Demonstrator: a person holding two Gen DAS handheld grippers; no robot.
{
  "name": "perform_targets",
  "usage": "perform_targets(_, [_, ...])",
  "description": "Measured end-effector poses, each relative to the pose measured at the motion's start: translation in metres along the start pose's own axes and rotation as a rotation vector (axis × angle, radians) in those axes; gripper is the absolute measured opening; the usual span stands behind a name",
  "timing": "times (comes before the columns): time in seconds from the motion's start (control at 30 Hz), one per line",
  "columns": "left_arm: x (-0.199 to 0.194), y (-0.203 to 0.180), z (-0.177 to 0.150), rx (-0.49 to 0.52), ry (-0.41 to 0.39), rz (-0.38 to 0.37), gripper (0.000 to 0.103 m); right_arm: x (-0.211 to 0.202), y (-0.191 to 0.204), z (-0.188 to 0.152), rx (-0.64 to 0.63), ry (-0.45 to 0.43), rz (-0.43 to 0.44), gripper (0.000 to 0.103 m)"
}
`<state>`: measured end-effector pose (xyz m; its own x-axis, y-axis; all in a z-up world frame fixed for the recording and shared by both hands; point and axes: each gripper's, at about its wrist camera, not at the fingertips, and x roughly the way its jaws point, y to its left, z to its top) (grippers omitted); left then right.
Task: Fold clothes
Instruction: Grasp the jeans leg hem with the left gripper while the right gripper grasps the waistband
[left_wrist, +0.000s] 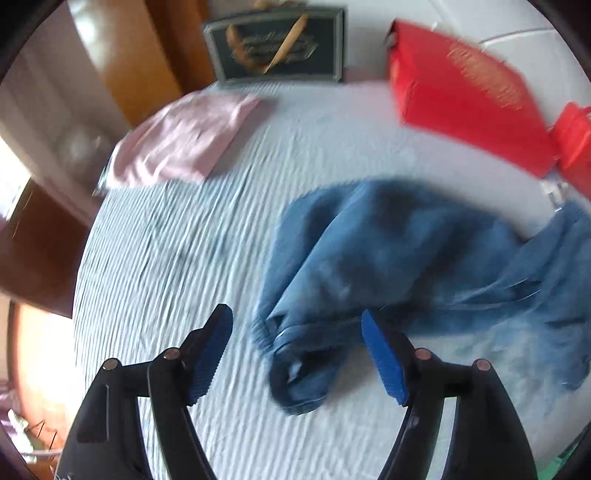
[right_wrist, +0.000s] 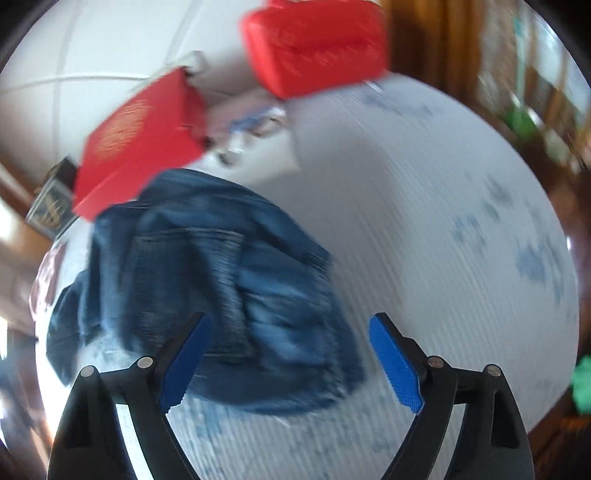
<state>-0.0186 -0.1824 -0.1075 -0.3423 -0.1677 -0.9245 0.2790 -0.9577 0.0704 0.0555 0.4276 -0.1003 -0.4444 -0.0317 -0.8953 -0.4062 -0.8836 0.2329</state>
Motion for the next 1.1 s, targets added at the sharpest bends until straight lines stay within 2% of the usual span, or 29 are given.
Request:
perform_targets(0.1, [0.015, 0.010, -0.022, -0.028, 0.037, 0.006, 0.072, 0.014, -0.026, -0.010, 0.067, 0.044, 0.000, 0.088])
perform_targets(0.3, [0.039, 0.016, -0.051, -0.044, 0.081, 0.017, 0.072, 0.041, -0.042, -0.032, 0.119, 0.117, -0.019, 0.089])
perform_targets(0.4, [0.056, 0.014, -0.053, -0.059, 0.085, 0.032, 0.072, 0.050, -0.043, -0.035, 0.136, 0.110, -0.013, 0.093])
perform_targets(0.53, [0.059, 0.014, -0.052, -0.099, 0.042, 0.027, 0.072, 0.060, -0.038, -0.036, 0.148, 0.093, -0.003, 0.094])
perform_targets(0.63, [0.061, 0.017, -0.054, -0.121, 0.025, 0.035, 0.080, 0.070, -0.034, -0.039, 0.153, 0.098, -0.006, 0.094])
perform_targets(0.67, [0.063, 0.019, -0.056, -0.135, 0.023, 0.045, 0.088, 0.074, -0.033, -0.041, 0.153, 0.102, -0.012, 0.093])
perform_targets(0.7, [0.064, 0.022, -0.056, -0.148, 0.022, 0.054, 0.097, 0.078, -0.032, -0.043, 0.153, 0.106, -0.023, 0.086])
perform_targets(0.73, [0.066, 0.025, -0.057, -0.168, 0.025, 0.058, 0.101, 0.080, -0.030, -0.045, 0.145, 0.102, -0.039, 0.084])
perform_targets(0.83, [0.071, 0.038, -0.058, -0.247, 0.055, -0.004, 0.103, 0.082, -0.023, -0.047, 0.119, 0.101, -0.084, 0.082])
perform_targets(0.87, [0.070, 0.039, -0.059, -0.245, 0.052, -0.015, 0.103, 0.083, -0.021, -0.048, 0.107, 0.105, -0.099, 0.082])
perform_targets(0.93, [0.063, 0.030, -0.059, -0.198, 0.024, -0.017, 0.090, 0.084, -0.016, -0.050, 0.076, 0.110, -0.128, 0.082])
perform_targets(1.0, [0.055, 0.017, -0.059, -0.149, 0.005, -0.018, 0.053, 0.085, -0.011, -0.053, 0.047, 0.115, -0.153, 0.082])
perform_targets(1.07, [0.049, 0.002, -0.058, -0.104, -0.010, -0.008, 0.032, 0.087, -0.007, -0.054, 0.021, 0.126, -0.175, 0.084])
perform_targets(1.1, [0.048, -0.004, -0.058, -0.088, -0.018, 0.011, 0.029, 0.089, -0.005, -0.054, 0.015, 0.138, -0.174, 0.090])
